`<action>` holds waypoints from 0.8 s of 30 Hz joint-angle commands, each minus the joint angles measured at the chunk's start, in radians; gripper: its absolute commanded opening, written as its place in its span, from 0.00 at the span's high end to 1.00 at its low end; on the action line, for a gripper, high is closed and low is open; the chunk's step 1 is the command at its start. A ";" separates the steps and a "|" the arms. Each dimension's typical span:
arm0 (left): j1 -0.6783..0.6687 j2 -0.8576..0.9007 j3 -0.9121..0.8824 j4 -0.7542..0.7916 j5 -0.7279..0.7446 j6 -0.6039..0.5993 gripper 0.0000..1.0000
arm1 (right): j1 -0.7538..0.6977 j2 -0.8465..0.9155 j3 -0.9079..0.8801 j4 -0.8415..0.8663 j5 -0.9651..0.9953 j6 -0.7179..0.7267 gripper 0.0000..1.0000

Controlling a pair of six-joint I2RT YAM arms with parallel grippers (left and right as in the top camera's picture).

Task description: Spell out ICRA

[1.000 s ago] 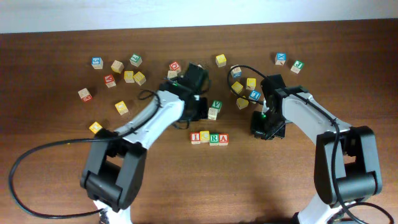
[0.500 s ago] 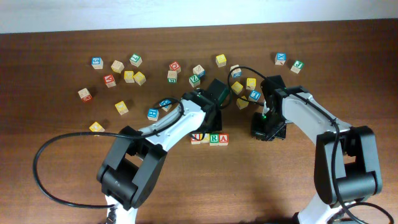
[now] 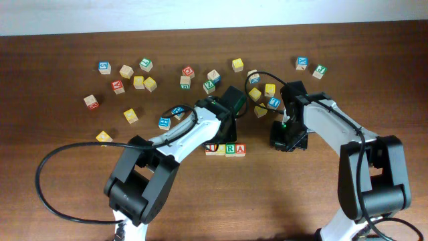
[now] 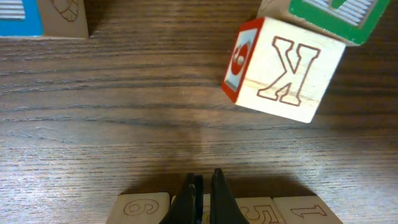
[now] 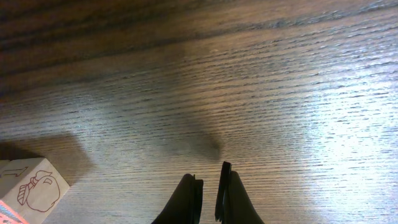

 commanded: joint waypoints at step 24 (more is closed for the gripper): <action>0.029 0.005 0.043 -0.026 -0.005 -0.009 1.00 | -0.004 0.008 -0.003 -0.002 0.009 -0.010 0.94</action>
